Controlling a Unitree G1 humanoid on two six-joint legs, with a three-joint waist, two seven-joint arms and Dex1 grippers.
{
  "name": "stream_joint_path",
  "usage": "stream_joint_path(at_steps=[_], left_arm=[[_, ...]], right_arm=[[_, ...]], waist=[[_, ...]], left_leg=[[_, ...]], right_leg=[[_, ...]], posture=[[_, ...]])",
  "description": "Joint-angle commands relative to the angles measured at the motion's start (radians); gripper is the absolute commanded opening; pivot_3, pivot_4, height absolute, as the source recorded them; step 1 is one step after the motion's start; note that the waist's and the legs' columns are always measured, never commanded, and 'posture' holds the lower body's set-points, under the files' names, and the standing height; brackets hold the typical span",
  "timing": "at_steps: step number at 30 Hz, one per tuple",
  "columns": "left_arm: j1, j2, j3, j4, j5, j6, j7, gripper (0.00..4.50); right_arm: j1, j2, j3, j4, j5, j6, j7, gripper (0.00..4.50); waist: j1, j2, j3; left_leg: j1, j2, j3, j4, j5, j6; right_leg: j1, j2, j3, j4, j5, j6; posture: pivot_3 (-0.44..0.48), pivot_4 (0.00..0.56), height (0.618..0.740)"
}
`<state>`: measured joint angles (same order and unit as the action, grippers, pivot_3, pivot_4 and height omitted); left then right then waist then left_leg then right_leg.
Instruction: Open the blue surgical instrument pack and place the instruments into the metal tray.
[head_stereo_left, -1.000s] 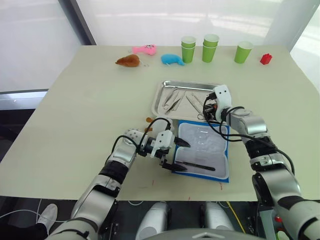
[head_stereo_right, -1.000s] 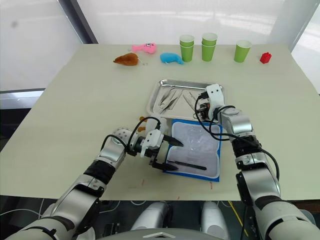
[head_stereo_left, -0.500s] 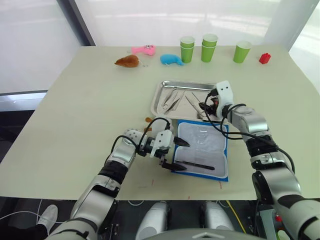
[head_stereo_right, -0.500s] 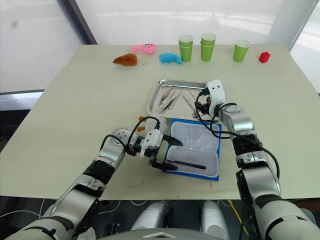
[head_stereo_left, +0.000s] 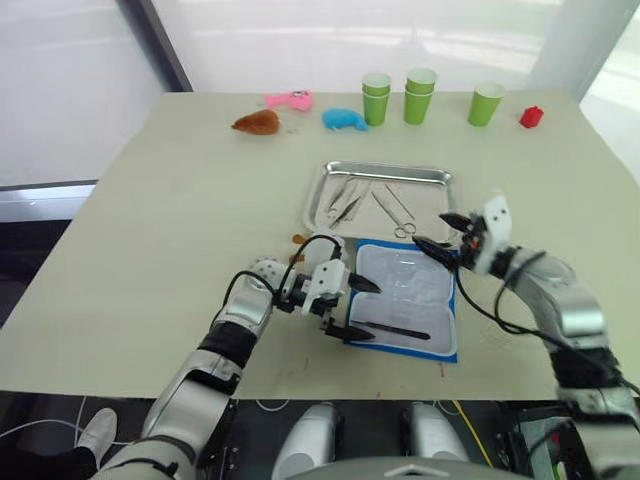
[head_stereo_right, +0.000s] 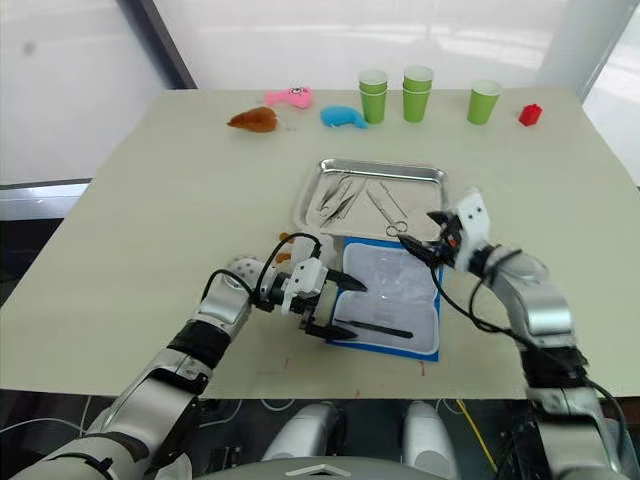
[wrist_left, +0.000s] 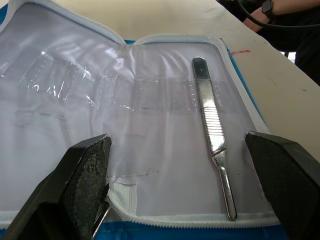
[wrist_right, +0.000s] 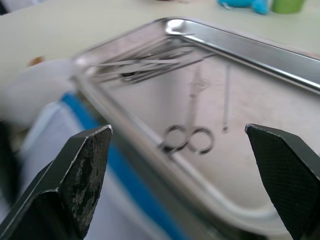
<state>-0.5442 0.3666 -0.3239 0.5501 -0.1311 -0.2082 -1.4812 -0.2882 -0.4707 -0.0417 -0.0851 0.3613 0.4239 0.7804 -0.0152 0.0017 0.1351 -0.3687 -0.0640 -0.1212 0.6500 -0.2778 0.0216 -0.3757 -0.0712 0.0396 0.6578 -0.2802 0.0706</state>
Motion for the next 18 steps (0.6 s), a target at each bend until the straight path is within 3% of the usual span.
stream_joint_path(at_steps=[1,10,18], left_arm=[[0.056,0.011,-0.069,0.086,0.069,0.035,-0.019,4.50],[0.072,0.005,-0.064,0.068,0.032,0.047,-0.059,4.50],[0.072,0.011,-0.064,0.051,-0.009,0.065,-0.121,4.50]], right_arm=[[0.104,-0.084,-0.048,-0.133,0.061,-0.060,0.125,4.48],[0.357,-0.309,-0.261,-0.219,0.241,-0.169,0.452,4.48],[0.398,-0.434,-0.367,-0.205,0.359,-0.133,0.624,4.48]], waist=[[0.001,0.000,0.000],[0.001,-0.002,0.002],[0.002,-0.004,0.003]], left_leg=[[0.000,0.000,0.000,0.000,0.000,0.000],[0.002,0.001,0.001,0.001,0.000,0.000],[0.000,0.002,0.001,0.000,-0.001,0.001]], right_leg=[[0.000,0.000,0.000,0.000,0.000,0.000],[0.003,0.000,0.000,0.000,0.000,0.000],[0.003,0.000,0.000,-0.005,0.000,0.000]], posture=[[0.000,0.150,0.740],[0.000,0.150,0.740],[0.000,0.150,0.740]])
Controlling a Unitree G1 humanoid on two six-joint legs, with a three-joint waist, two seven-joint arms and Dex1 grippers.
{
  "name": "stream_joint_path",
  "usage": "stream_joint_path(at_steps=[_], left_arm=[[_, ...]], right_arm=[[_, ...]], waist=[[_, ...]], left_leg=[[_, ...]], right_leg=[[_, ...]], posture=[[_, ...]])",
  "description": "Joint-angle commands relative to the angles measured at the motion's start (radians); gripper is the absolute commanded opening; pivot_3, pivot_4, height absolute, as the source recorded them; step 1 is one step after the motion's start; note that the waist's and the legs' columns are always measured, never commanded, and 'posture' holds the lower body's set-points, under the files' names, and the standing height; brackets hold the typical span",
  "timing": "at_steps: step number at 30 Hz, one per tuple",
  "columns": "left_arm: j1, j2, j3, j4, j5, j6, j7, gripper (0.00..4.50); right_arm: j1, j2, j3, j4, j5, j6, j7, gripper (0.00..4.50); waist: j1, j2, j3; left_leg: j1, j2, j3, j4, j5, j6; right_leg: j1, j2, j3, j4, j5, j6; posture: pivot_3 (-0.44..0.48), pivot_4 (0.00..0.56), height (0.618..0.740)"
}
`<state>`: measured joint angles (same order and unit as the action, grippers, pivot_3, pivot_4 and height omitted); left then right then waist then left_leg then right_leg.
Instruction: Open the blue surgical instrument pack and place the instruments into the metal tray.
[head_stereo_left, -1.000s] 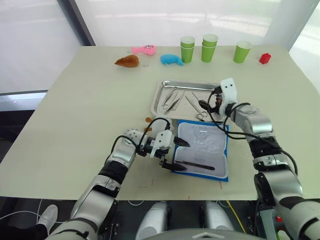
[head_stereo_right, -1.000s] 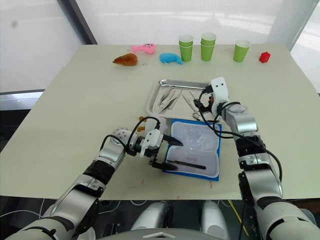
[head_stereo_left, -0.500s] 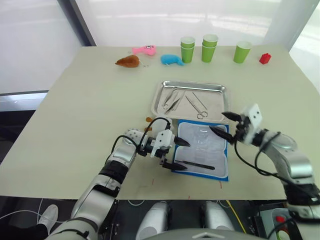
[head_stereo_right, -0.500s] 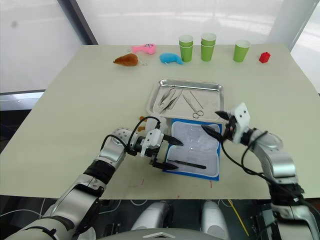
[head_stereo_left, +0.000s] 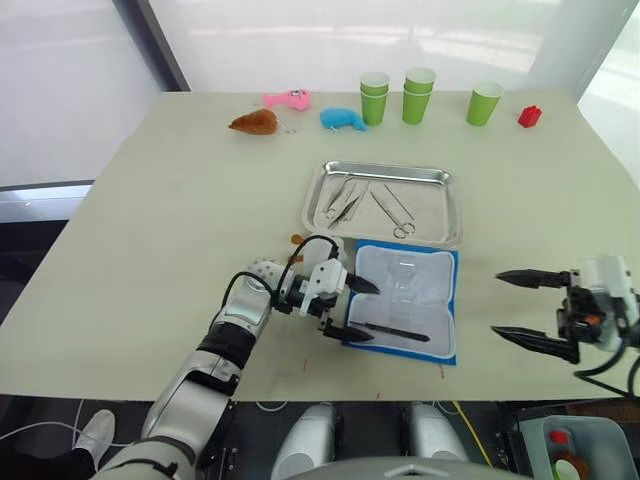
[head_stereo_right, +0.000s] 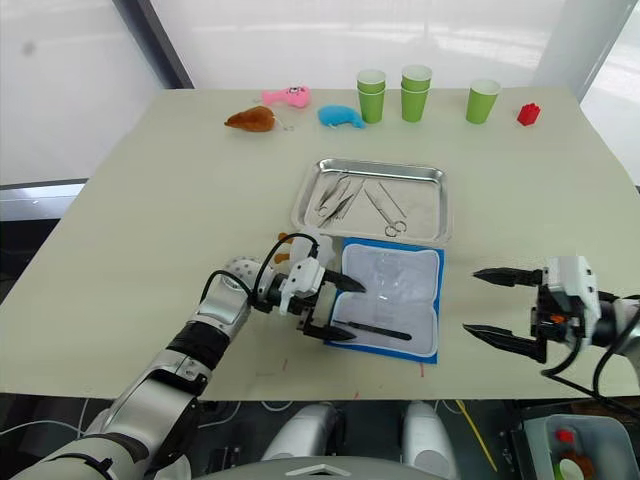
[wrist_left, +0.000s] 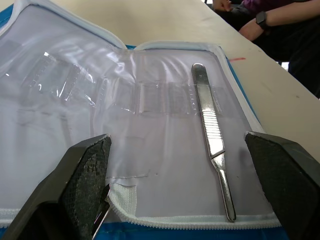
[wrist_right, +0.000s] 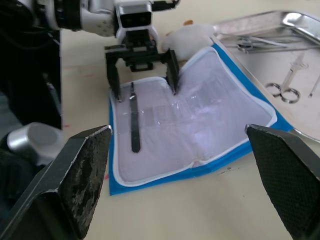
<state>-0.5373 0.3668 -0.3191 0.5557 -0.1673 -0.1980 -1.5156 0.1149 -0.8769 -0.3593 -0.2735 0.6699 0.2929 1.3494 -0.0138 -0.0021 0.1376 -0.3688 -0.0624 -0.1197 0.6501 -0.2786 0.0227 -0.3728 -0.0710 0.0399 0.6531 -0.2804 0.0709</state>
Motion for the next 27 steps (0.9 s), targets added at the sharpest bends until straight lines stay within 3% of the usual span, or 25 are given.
stream_joint_path(at_steps=[1,9,15,27], left_arm=[[0.065,0.012,-0.069,0.043,0.025,0.059,-0.092,4.50],[0.043,0.020,-0.074,0.076,0.047,0.036,-0.092,4.50],[0.030,0.020,-0.078,0.099,0.059,0.018,-0.081,4.50],[0.033,0.025,-0.079,0.096,0.061,0.013,-0.079,4.50]], right_arm=[[-0.007,-0.038,-0.054,-0.015,0.052,-0.005,0.068,4.48],[-0.046,-0.089,-0.054,0.028,0.055,-0.005,0.129,4.48],[-0.062,-0.067,-0.022,-0.014,0.037,-0.014,0.102,4.48],[-0.037,0.125,0.316,-0.137,-0.351,-0.119,-0.248,4.48]], waist=[[0.001,0.000,0.000],[0.002,-0.001,0.001],[0.002,-0.001,0.000],[0.002,-0.001,0.000]], left_leg=[[-0.001,0.000,0.000,0.000,0.000,0.000],[-0.003,0.001,-0.001,-0.001,0.000,0.001],[-0.003,0.001,-0.001,0.000,0.000,0.001],[-0.003,0.001,-0.002,0.001,0.000,0.000]], right_leg=[[0.000,0.000,0.000,-0.001,0.000,0.000],[0.000,0.000,-0.002,-0.006,0.000,0.000],[0.000,0.000,-0.002,-0.006,0.000,0.000],[-0.002,0.001,-0.002,-0.004,0.000,0.000]], posture=[[0.000,0.150,0.740],[0.000,0.150,0.740],[0.000,0.150,0.740],[0.000,0.150,0.740]])
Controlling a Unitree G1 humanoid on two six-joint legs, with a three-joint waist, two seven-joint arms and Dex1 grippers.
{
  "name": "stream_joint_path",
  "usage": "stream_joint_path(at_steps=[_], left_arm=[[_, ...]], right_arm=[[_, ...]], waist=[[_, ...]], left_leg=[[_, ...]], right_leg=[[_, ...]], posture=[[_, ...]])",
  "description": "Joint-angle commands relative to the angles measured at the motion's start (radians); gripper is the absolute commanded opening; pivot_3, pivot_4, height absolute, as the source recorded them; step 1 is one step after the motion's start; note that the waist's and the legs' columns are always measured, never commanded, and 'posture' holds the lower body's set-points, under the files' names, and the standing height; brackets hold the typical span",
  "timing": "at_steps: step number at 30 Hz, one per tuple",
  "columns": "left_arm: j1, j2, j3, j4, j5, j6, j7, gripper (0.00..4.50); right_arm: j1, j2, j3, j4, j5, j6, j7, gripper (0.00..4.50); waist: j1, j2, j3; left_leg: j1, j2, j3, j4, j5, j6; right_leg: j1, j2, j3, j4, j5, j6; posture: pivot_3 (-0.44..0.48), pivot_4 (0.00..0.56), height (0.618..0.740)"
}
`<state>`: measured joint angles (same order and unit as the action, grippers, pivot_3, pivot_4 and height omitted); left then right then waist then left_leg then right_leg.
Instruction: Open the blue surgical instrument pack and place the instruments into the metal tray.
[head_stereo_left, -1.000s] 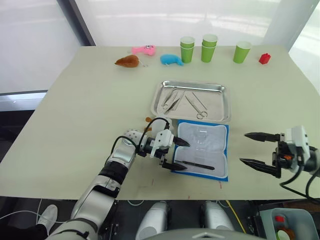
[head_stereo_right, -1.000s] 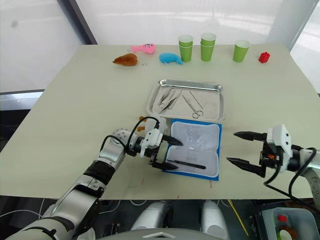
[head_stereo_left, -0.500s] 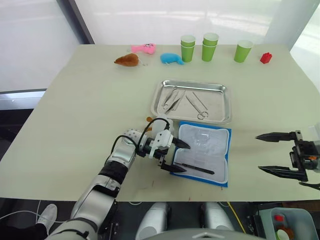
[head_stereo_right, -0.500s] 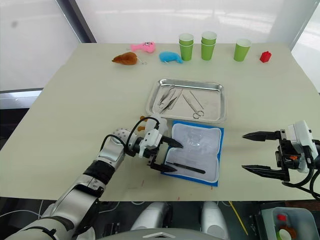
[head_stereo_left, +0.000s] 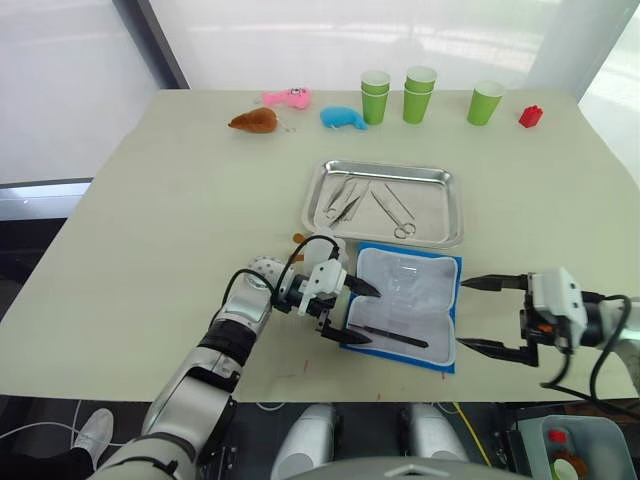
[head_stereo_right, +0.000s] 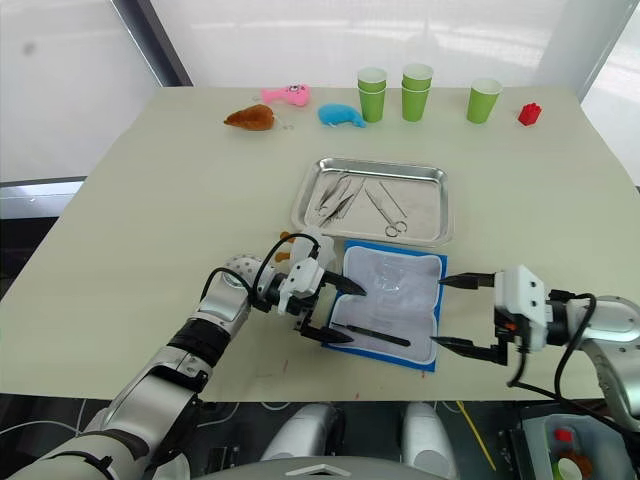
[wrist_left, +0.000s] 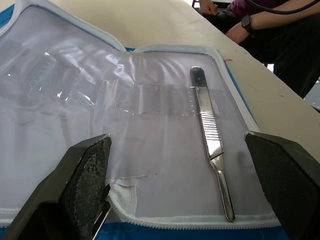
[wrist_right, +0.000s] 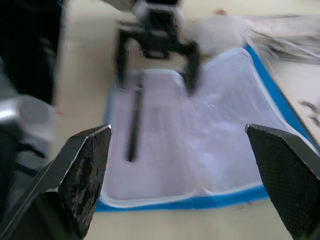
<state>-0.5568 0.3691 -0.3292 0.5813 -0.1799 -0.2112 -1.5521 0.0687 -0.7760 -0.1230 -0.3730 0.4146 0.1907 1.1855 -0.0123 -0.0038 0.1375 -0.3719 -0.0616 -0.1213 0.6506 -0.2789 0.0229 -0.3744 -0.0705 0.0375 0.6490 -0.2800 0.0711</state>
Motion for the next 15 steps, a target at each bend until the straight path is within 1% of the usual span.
stream_joint_path(at_steps=[1,4,9,15], left_arm=[[0.053,0.023,-0.069,0.068,0.073,0.027,-0.043,4.50],[0.055,0.024,-0.070,0.066,0.074,0.028,-0.042,4.50],[0.054,0.025,-0.070,0.066,0.075,0.029,-0.041,4.50],[0.056,0.027,-0.071,0.059,0.074,0.034,-0.040,4.50]], right_arm=[[0.006,0.033,0.109,-0.032,-0.133,-0.018,-0.110,4.48],[0.000,0.056,0.159,-0.021,-0.180,-0.007,-0.159,4.48],[-0.007,0.072,0.231,0.037,-0.245,-0.019,-0.193,4.48],[-0.010,0.061,0.282,0.066,-0.296,-0.027,-0.199,4.48]], waist=[[0.000,0.000,0.000],[-0.001,0.000,0.000],[-0.001,0.000,0.000],[-0.003,0.000,0.000]], left_leg=[[0.000,0.000,0.000,0.000,0.000,0.000],[0.000,0.000,0.000,0.000,0.000,0.000],[0.000,0.000,0.000,0.001,0.000,0.000],[0.002,0.000,0.001,0.001,0.000,0.000]], right_leg=[[0.000,0.000,0.000,0.000,0.000,0.000],[-0.001,0.000,0.000,0.001,0.000,0.000],[-0.001,0.000,0.001,0.002,0.000,0.000],[0.000,0.001,0.001,0.004,0.000,0.000]], posture=[[0.000,0.150,0.740],[0.000,0.150,0.740],[0.000,0.150,0.740],[0.000,0.150,0.740]])
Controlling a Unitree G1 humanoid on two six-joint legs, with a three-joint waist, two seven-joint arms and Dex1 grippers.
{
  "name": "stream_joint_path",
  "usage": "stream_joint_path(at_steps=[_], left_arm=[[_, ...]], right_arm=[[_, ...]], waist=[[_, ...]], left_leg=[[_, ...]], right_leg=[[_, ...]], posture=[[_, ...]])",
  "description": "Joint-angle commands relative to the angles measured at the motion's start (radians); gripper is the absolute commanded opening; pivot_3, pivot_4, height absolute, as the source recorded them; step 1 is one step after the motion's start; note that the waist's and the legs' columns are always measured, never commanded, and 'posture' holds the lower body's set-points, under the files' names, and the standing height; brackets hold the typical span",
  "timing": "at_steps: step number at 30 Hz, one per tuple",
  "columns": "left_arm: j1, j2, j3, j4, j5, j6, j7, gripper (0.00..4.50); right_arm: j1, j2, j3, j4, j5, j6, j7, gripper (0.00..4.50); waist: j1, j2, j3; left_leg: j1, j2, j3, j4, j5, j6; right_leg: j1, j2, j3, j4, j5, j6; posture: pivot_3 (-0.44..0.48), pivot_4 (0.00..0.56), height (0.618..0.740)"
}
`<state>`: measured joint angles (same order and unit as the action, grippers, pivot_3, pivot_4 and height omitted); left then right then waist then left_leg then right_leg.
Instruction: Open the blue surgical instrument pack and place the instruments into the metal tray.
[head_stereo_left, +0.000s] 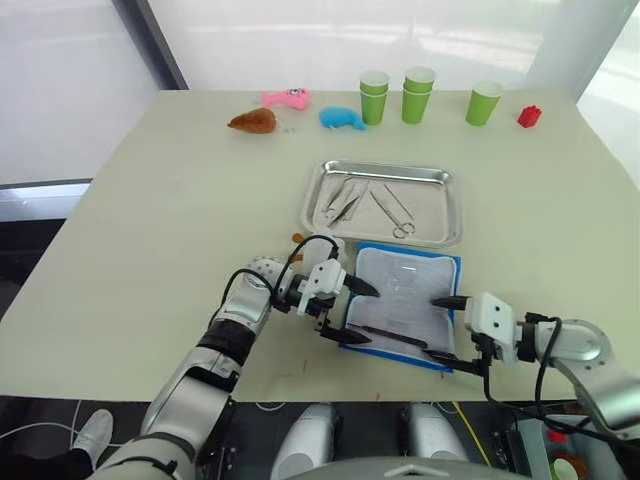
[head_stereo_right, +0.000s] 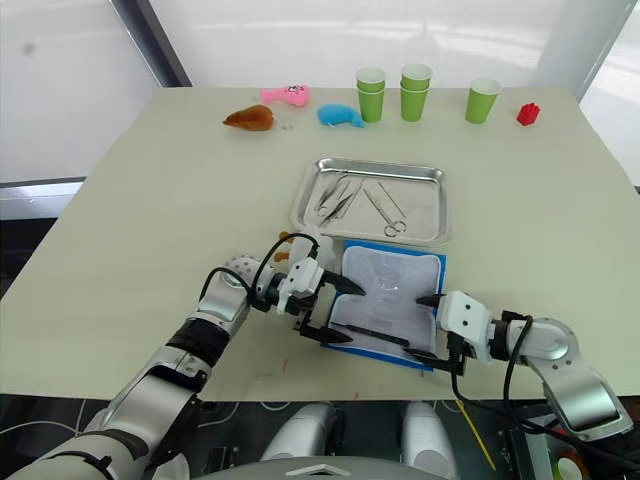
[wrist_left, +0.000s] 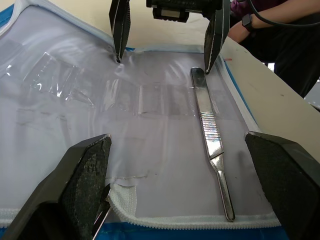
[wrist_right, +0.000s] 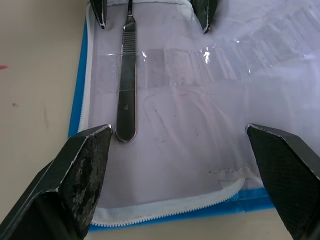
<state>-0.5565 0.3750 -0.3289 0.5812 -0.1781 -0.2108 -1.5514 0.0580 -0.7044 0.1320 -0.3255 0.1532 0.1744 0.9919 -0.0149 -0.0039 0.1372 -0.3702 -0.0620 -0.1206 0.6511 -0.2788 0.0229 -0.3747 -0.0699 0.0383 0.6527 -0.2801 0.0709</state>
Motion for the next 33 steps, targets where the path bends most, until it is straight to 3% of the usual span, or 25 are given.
stream_joint_path(at_steps=[1,5,7,13,14,15,16,25,33], left_arm=[[0.057,0.022,-0.071,0.057,0.072,0.035,-0.041,4.50],[0.059,0.024,-0.073,0.053,0.072,0.038,-0.041,4.50],[0.059,0.024,-0.073,0.051,0.072,0.040,-0.039,4.50],[0.059,0.025,-0.070,0.049,0.075,0.043,-0.035,4.50],[0.060,0.025,-0.070,0.048,0.075,0.043,-0.035,4.50],[0.061,0.025,-0.069,0.047,0.076,0.044,-0.035,4.50],[0.061,0.025,-0.069,0.047,0.077,0.044,-0.035,4.50],[0.064,0.027,-0.068,0.043,0.077,0.050,-0.037,4.50],[0.070,0.026,-0.069,0.042,0.081,0.050,-0.032,4.50]], right_arm=[[-0.003,-0.009,0.034,0.026,-0.040,-0.011,-0.009,4.48],[-0.022,-0.001,0.062,0.047,-0.048,0.012,-0.014,4.48],[-0.023,-0.003,0.078,0.062,-0.051,0.018,-0.010,3.96],[-0.015,-0.011,0.131,0.109,-0.077,0.003,0.002,1.22],[-0.012,-0.013,0.139,0.115,-0.083,0.002,0.001,0.94],[-0.010,-0.016,0.147,0.120,-0.088,0.000,0.000,0.31],[-0.008,-0.020,0.153,0.125,-0.093,-0.002,0.001,0.01],[-0.037,-0.027,0.139,0.128,-0.091,-0.022,-0.013,0.01],[-0.024,-0.093,0.095,-0.006,-0.018,0.030,0.027,0.01]], waist=[[-0.001,0.000,0.000],[-0.004,-0.003,-0.002],[-0.004,-0.004,-0.002],[-0.008,-0.007,-0.005],[-0.009,-0.009,-0.006],[-0.010,-0.010,-0.007],[-0.011,-0.011,-0.008],[-0.015,-0.015,-0.012],[-0.007,-0.014,-0.012]], left_leg=[[0.000,0.000,0.000,0.000,0.000,0.000],[0.002,0.000,0.000,0.000,0.000,0.000],[0.002,0.001,0.001,0.000,0.000,0.000],[0.009,0.002,0.001,0.000,0.000,0.000],[0.009,0.002,0.001,0.000,0.000,0.000],[0.009,0.002,0.001,0.000,0.000,0.000],[0.010,0.002,0.001,0.000,0.000,0.000],[0.011,0.002,0.000,0.000,0.000,0.000],[0.009,0.001,0.000,0.000,0.000,0.000]], right_leg=[[0.000,0.000,0.000,0.000,0.000,0.000],[0.000,0.001,0.001,0.001,0.000,0.000],[0.001,0.001,0.001,0.002,0.000,0.000],[0.006,0.002,0.002,0.002,0.000,0.000],[0.006,0.002,0.002,0.003,0.000,0.000],[0.006,0.002,0.002,0.003,0.000,0.000],[0.006,0.002,0.002,0.003,0.000,0.000],[0.008,0.002,0.001,0.002,0.000,0.000],[0.008,0.001,0.001,0.000,0.000,0.000]], posture=[[0.000,0.150,0.740],[0.000,0.150,0.740],[0.000,0.150,0.740],[0.000,0.150,0.740],[0.000,0.150,0.740],[0.000,0.150,0.740],[0.000,0.150,0.740],[0.000,0.150,0.740],[0.000,0.150,0.740]])
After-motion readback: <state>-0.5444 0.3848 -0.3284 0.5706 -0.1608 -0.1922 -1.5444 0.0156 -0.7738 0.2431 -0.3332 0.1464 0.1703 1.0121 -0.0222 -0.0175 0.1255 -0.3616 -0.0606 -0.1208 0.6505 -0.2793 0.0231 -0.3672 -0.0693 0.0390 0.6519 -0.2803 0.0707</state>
